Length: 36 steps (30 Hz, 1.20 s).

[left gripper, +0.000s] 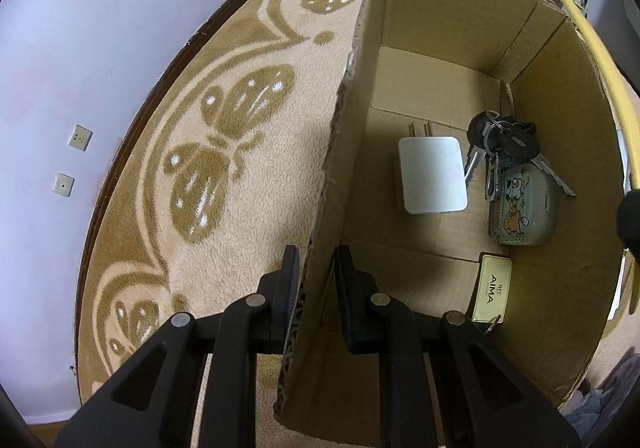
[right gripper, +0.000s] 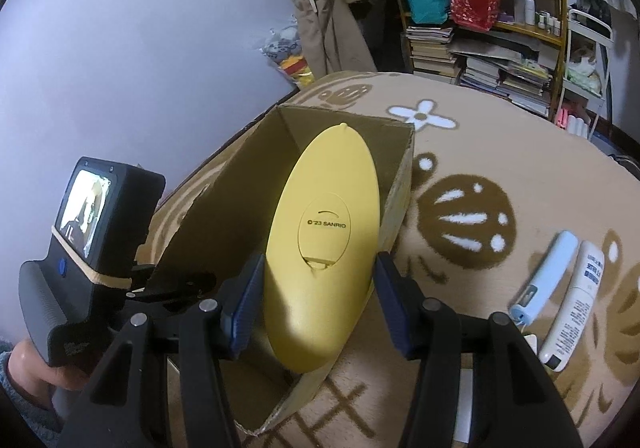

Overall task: Organize rigid objects
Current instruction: 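Lift the yellow oval case into the box and open the right gripper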

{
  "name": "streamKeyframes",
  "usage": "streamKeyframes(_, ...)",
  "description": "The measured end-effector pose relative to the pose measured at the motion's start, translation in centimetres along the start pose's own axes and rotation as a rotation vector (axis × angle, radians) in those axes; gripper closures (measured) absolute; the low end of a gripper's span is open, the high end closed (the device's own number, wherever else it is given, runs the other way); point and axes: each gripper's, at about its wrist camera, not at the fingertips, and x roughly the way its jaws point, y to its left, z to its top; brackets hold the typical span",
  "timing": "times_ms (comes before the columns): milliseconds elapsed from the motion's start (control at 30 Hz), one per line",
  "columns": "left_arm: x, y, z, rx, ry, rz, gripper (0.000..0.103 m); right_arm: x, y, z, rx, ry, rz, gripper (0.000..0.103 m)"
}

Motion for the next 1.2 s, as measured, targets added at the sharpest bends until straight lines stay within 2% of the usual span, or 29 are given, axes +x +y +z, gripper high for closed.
streamKeyframes(433,0.0,0.1,0.0,0.000,0.000,0.001,0.086,0.0,0.4,0.1,-0.003,-0.020,-0.014,0.044)
streamKeyframes(733,0.0,0.1,0.0,0.001,0.000,0.003,0.086,0.0,2.0,-0.2,-0.098,-0.026,-0.110,0.044)
streamKeyframes(1200,-0.2,0.1,0.0,0.003,-0.003,0.005,0.086,-0.9,1.5,0.1,-0.086,-0.047,-0.097,0.045)
